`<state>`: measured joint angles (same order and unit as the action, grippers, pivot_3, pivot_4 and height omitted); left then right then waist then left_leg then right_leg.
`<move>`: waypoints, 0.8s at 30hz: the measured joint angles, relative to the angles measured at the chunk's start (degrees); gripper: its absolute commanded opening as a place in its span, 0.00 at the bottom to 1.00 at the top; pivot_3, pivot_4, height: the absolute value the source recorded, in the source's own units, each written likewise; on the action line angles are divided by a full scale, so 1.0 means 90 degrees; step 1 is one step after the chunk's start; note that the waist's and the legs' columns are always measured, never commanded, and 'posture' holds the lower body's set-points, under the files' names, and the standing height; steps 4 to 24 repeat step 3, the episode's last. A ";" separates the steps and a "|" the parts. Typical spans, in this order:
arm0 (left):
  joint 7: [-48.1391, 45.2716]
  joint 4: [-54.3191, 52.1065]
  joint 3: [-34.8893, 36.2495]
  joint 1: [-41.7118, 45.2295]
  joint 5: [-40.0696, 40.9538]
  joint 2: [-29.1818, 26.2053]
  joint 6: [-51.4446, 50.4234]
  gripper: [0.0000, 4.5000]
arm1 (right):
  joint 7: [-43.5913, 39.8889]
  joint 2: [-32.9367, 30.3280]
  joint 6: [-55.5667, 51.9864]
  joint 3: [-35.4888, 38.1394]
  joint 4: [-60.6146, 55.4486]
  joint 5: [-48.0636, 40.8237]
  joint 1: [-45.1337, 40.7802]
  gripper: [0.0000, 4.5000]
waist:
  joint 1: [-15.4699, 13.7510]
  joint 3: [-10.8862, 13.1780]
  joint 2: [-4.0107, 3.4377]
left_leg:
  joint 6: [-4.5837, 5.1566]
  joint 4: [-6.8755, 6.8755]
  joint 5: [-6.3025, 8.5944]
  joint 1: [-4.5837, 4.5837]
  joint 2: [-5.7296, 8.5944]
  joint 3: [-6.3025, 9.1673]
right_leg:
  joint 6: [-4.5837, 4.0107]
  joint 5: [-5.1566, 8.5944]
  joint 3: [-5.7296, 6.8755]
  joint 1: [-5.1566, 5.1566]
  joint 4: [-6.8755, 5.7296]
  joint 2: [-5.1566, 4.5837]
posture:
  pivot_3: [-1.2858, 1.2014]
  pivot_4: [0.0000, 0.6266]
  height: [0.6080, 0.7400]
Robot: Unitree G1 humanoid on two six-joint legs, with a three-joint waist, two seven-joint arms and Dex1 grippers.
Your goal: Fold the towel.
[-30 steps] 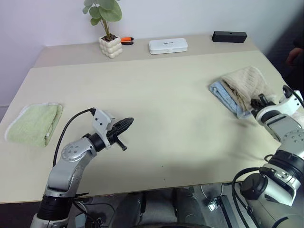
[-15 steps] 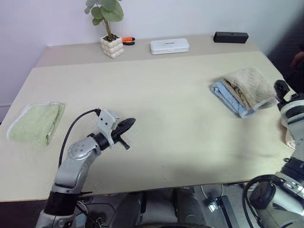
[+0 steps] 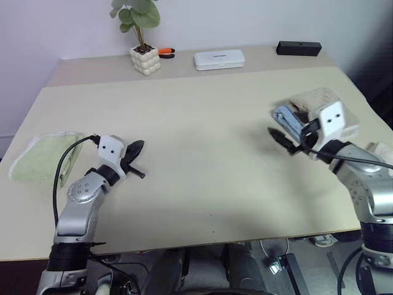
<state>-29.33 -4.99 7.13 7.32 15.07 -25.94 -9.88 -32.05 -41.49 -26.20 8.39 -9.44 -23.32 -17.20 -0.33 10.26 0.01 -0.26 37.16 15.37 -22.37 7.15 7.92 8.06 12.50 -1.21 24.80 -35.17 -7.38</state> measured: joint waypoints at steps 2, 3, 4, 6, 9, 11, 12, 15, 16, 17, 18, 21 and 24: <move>-0.0048 -0.0135 0.0055 -0.0173 0.0029 -0.0016 -0.0022 0.00 | -0.0215 0.0010 0.0132 -0.0145 0.0159 0.0098 -0.0084 0.99 | -0.0030 0.0001 0.0002 | 0.0002 0.0000 0.0001 0.0001 -0.0001 0.0000 | -0.0001 -0.0001 0.0000 0.0000 0.0001 0.0001 | 0.52 0.24 1.00; -0.0048 -0.0222 0.0069 -0.0249 0.0042 -0.0021 -0.0047 0.00 | -0.0305 0.0037 0.0172 -0.0193 0.0272 0.0137 -0.0135 0.99 | -0.0041 0.0001 0.0002 | 0.0002 -0.0001 0.0001 0.0001 -0.0001 0.0001 | -0.0001 -0.0001 0.0000 0.0000 0.0001 0.0001 | 0.52 0.24 1.00; -0.0048 -0.0222 0.0069 -0.0249 0.0042 -0.0021 -0.0047 0.00 | -0.0305 0.0037 0.0172 -0.0193 0.0272 0.0137 -0.0135 0.99 | -0.0041 0.0001 0.0002 | 0.0002 -0.0001 0.0001 0.0001 -0.0001 0.0001 | -0.0001 -0.0001 0.0000 0.0000 0.0001 0.0001 | 0.52 0.24 1.00; -0.0048 -0.0222 0.0069 -0.0249 0.0042 -0.0021 -0.0047 0.00 | -0.0305 0.0037 0.0172 -0.0193 0.0272 0.0137 -0.0135 0.99 | -0.0041 0.0001 0.0002 | 0.0002 -0.0001 0.0001 0.0001 -0.0001 0.0001 | -0.0001 -0.0001 0.0000 0.0000 0.0001 0.0001 | 0.52 0.24 1.00; -0.0048 -0.0222 0.0069 -0.0249 0.0042 -0.0021 -0.0047 0.00 | -0.0305 0.0037 0.0172 -0.0193 0.0272 0.0137 -0.0135 0.99 | -0.0041 0.0001 0.0002 | 0.0002 -0.0001 0.0001 0.0001 -0.0001 0.0001 | -0.0001 -0.0001 0.0000 0.0000 0.0001 0.0001 | 0.52 0.24 1.00; -0.0048 -0.0222 0.0069 -0.0249 0.0042 -0.0021 -0.0047 0.00 | -0.0305 0.0037 0.0172 -0.0193 0.0272 0.0137 -0.0135 0.99 | -0.0041 0.0001 0.0002 | 0.0002 -0.0001 0.0001 0.0001 -0.0001 0.0001 | -0.0001 -0.0001 0.0000 0.0000 0.0001 0.0001 | 0.52 0.24 1.00; -0.0048 -0.0222 0.0069 -0.0249 0.0042 -0.0021 -0.0047 0.00 | -0.0305 0.0037 0.0172 -0.0193 0.0272 0.0137 -0.0135 0.99 | -0.0041 0.0001 0.0002 | 0.0002 -0.0001 0.0001 0.0001 -0.0001 0.0001 | -0.0001 -0.0001 0.0000 0.0000 0.0001 0.0001 | 0.52 0.24 1.00; -0.0048 -0.0222 0.0069 -0.0249 0.0042 -0.0021 -0.0047 0.00 | -0.0305 0.0037 0.0172 -0.0193 0.0272 0.0137 -0.0135 0.99 | -0.0041 0.0001 0.0002 | 0.0002 -0.0001 0.0001 0.0001 -0.0001 0.0001 | -0.0001 -0.0001 0.0000 0.0000 0.0001 0.0001 | 0.52 0.24 1.00; -0.0048 -0.0222 0.0069 -0.0249 0.0042 -0.0021 -0.0047 0.00 | -0.0305 0.0037 0.0172 -0.0193 0.0272 0.0137 -0.0135 0.99 | -0.0041 0.0001 0.0002 | 0.0002 -0.0001 0.0001 0.0001 -0.0001 0.0001 | -0.0001 -0.0001 0.0000 0.0000 0.0001 0.0001 | 0.52 0.24 1.00; -0.0048 -0.0222 0.0069 -0.0249 0.0042 -0.0021 -0.0047 0.00 | -0.0305 0.0037 0.0172 -0.0193 0.0272 0.0137 -0.0135 0.99 | -0.0041 0.0001 0.0002 | 0.0002 -0.0001 0.0001 0.0001 -0.0001 0.0001 | -0.0001 -0.0001 0.0000 0.0000 0.0001 0.0001 | 0.52 0.24 1.00; -0.0048 -0.0222 0.0069 -0.0249 0.0042 -0.0021 -0.0047 0.00 | -0.0305 0.0037 0.0172 -0.0193 0.0272 0.0137 -0.0135 0.99 | -0.0041 0.0001 0.0002 | 0.0002 -0.0001 0.0001 0.0001 -0.0001 0.0001 | -0.0001 -0.0001 0.0000 0.0000 0.0001 0.0001 | 0.52 0.24 1.00; -0.0048 -0.0222 0.0069 -0.0249 0.0042 -0.0021 -0.0047 0.00 | -0.0305 0.0037 0.0172 -0.0193 0.0272 0.0137 -0.0135 0.99 | -0.0041 0.0001 0.0002 | 0.0002 -0.0001 0.0001 0.0001 -0.0001 0.0001 | -0.0001 -0.0001 0.0000 0.0000 0.0001 0.0001 | 0.52 0.24 1.00; -0.0048 -0.0222 0.0069 -0.0249 0.0042 -0.0021 -0.0047 0.00 | -0.0305 0.0037 0.0172 -0.0193 0.0272 0.0137 -0.0135 0.99 | -0.0041 0.0001 0.0002 | 0.0002 -0.0001 0.0001 0.0001 -0.0001 0.0001 | -0.0001 -0.0001 0.0000 0.0000 0.0001 0.0001 | 0.52 0.24 1.00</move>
